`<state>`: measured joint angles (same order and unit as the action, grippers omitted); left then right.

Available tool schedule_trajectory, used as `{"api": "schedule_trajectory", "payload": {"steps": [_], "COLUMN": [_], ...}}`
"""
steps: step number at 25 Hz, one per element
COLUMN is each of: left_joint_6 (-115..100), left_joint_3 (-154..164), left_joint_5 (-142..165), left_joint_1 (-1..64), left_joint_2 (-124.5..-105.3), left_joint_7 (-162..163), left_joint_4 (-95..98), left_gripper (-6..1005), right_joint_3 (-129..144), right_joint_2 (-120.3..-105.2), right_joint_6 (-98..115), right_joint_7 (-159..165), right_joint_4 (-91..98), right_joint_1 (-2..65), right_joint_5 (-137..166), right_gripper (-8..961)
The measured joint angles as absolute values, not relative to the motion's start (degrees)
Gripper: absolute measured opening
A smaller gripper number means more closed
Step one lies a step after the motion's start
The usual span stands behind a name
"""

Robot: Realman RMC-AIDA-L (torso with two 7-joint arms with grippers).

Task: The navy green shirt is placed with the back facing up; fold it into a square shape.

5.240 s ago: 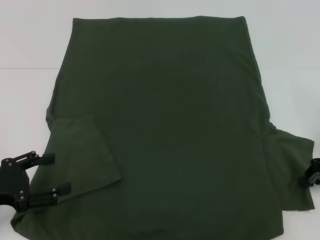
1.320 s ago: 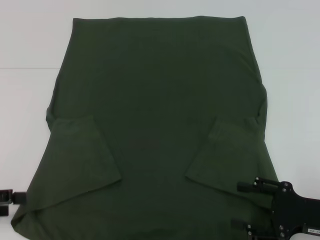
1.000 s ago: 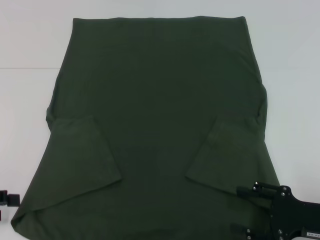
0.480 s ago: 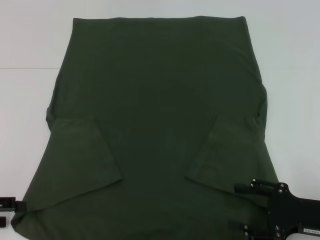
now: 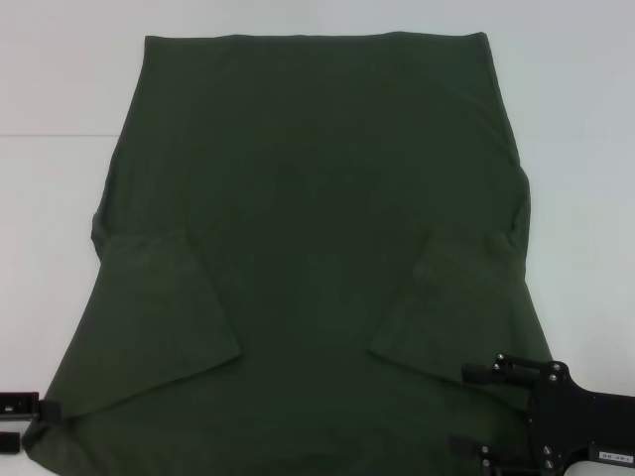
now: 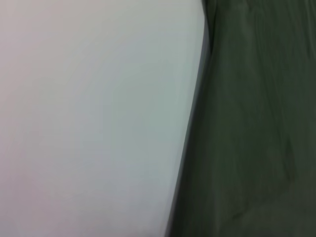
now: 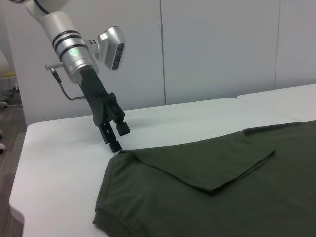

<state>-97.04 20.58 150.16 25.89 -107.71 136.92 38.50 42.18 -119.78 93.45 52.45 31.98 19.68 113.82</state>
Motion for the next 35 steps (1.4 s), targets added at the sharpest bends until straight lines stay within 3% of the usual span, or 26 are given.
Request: {"api": "schedule_trajectory", "payload": {"steps": [35], "left_joint_6": [-94.3], "left_joint_3": [21.1], "left_joint_5": [151.9], "left_joint_1": [27.0], "left_joint_2": [-107.66], "left_joint_7": [137.7], "left_joint_4": [37.9], "left_gripper": [902], "right_joint_3": [43.5], "right_joint_2": [-119.88], "right_joint_6": [93.5], "right_joint_7": [52.6], "right_joint_4": [31.9], "right_joint_1": [19.8], "right_joint_5": [113.8], "right_gripper": [820]}}
